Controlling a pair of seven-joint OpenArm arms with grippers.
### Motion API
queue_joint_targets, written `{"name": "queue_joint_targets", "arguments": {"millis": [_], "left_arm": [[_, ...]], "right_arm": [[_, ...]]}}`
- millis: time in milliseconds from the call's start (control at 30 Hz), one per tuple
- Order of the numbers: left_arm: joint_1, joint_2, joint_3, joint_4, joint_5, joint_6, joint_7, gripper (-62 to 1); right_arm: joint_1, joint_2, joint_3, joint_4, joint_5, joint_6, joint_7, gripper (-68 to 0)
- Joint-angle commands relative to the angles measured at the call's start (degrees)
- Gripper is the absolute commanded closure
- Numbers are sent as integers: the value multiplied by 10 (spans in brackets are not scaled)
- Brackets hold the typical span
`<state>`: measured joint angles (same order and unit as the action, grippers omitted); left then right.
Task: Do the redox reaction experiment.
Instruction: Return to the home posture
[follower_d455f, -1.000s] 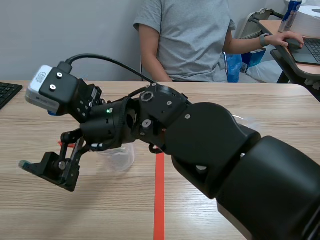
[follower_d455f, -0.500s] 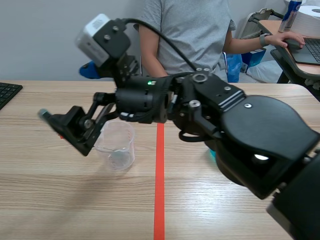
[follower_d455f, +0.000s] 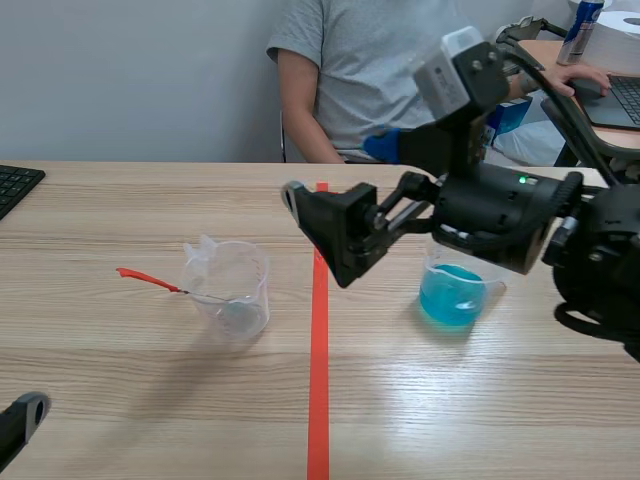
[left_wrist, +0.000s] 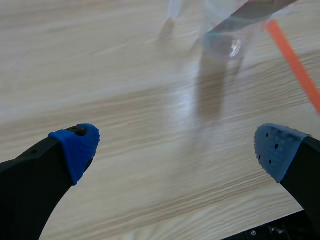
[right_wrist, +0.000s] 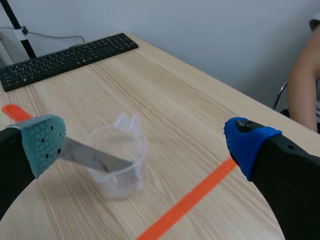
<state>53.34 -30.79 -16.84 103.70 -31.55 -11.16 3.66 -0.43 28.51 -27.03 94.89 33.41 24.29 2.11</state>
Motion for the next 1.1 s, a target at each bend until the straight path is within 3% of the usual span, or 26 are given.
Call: {"name": "queue_joint_targets", "arguments": {"millis": [0,100,367,600,767,933,1067], "left_arm": [[-20,0,-7,19,-3,-2,5,-623],[-48,0,-8,46,9,-4,31,-623],[-133,-8,8,83,23,-53,65,-623],[-198,-45,76,85,23,-52,66,-623],[-230,-47,111,85,23,-49,66,-623],[-259,-68,150,85,17,-44,65,-623],[-268,-75,172,85,7,-5,50,-623]], "right_arm": [[-18,16,11,24,12,-10,3,-679],[-71,46,38,60,18,-27,2,-679],[-229,91,134,144,33,-38,2,-679],[-362,93,243,214,33,-38,2,-679],[-439,92,300,257,33,-38,2,-679],[-464,92,332,267,33,-38,1,-679],[-464,92,346,267,33,-38,-1,-679]]}}
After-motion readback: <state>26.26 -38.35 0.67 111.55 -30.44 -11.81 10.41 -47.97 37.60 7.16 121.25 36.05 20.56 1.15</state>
